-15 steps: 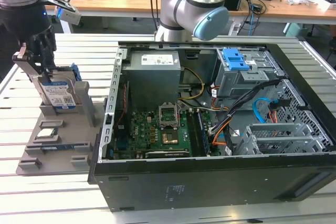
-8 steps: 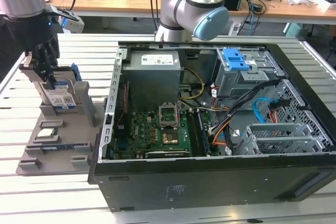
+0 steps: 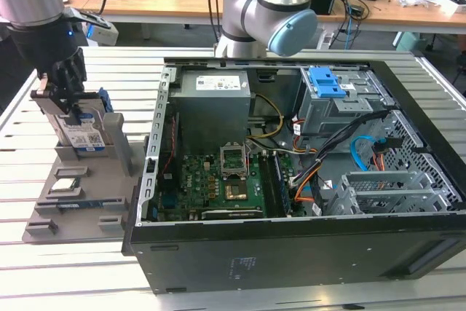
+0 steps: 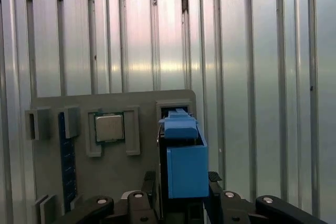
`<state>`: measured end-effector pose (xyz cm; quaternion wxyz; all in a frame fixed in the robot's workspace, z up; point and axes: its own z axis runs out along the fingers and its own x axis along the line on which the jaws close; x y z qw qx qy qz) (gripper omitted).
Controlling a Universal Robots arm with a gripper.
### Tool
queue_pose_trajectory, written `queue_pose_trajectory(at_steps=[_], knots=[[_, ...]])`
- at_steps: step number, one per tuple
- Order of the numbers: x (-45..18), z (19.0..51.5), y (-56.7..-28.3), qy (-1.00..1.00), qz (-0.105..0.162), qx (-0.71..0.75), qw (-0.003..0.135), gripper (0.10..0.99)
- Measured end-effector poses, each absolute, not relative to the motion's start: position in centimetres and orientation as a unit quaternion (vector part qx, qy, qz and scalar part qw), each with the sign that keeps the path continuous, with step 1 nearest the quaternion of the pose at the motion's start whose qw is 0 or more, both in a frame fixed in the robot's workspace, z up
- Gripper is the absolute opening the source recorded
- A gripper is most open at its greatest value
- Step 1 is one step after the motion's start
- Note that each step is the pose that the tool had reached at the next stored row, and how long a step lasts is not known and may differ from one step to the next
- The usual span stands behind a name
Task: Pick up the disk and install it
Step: 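Pick up the disk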
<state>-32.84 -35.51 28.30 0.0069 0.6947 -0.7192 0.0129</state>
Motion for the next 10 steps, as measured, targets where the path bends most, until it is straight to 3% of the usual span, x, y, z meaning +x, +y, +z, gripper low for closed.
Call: queue_pose_trajectory(at_steps=[10], knots=[[-33.33, 28.29, -35.51, -0.719, 0.016, 0.695, 0.003, 0.482]])
